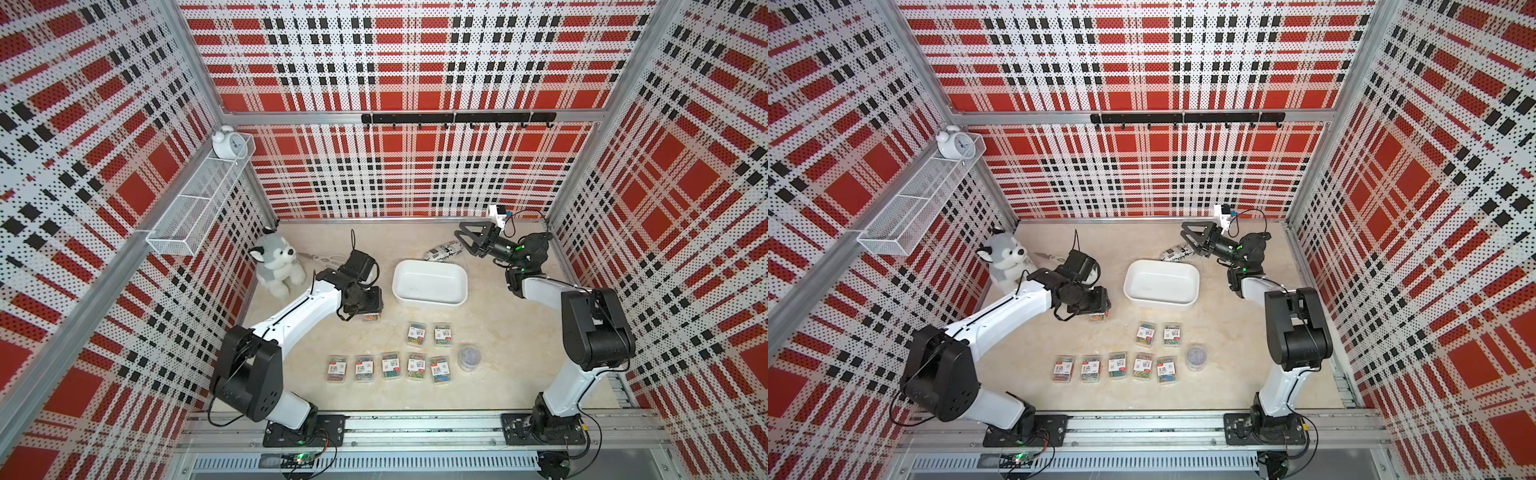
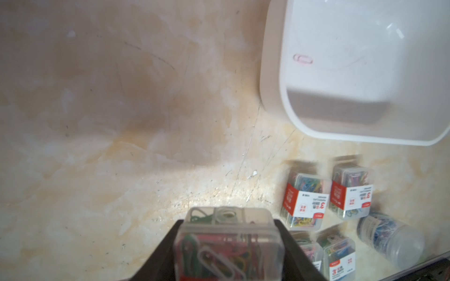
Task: Take the paper clips out of the storage box
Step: Place the boxed paper clips at the center of the board.
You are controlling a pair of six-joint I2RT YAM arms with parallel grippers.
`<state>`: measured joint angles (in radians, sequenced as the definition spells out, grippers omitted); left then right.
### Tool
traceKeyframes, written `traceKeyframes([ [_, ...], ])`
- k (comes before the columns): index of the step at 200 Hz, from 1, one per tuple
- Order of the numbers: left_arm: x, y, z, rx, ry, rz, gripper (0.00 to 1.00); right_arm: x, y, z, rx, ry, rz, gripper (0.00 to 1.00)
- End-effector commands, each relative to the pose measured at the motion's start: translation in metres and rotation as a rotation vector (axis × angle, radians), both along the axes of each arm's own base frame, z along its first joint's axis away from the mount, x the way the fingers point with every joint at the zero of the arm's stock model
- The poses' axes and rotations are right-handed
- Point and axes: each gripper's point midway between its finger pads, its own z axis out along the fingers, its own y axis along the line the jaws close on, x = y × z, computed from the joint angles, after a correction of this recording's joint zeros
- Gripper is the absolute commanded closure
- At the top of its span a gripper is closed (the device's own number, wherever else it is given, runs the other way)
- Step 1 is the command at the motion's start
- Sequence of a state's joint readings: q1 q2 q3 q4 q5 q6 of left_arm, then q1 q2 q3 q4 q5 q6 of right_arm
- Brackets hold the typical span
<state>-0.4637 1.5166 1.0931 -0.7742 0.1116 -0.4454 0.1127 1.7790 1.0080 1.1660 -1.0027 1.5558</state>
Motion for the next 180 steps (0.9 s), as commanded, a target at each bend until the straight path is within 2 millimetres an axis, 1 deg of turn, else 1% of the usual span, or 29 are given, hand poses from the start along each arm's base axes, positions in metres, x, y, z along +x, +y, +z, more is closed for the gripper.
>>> traceKeyframes([
  [1,-0.013,-0.002,-0.018,0.057,0.036,-0.02,0.59,-0.008,-0.003,0.011,-0.007,-0.04,-0.004,0.27],
  [23,-0.019,-0.01,-0.03,0.056,0.05,-0.033,0.58,-0.008,-0.004,0.01,-0.004,-0.034,-0.006,0.27],
  [60,-0.019,-0.022,-0.045,0.057,0.046,-0.047,0.58,-0.009,-0.004,0.009,-0.001,-0.027,-0.008,0.26],
  [106,-0.014,-0.046,-0.05,0.041,0.042,-0.078,0.58,-0.01,-0.004,0.008,-0.003,-0.019,-0.009,0.26],
  [140,-0.012,-0.056,-0.054,0.036,0.049,-0.085,0.58,-0.01,-0.005,0.007,-0.002,-0.016,-0.01,0.26],
  [180,-0.009,-0.062,-0.061,0.044,0.061,-0.095,0.53,-0.008,-0.005,0.006,-0.001,-0.009,-0.009,0.27],
])
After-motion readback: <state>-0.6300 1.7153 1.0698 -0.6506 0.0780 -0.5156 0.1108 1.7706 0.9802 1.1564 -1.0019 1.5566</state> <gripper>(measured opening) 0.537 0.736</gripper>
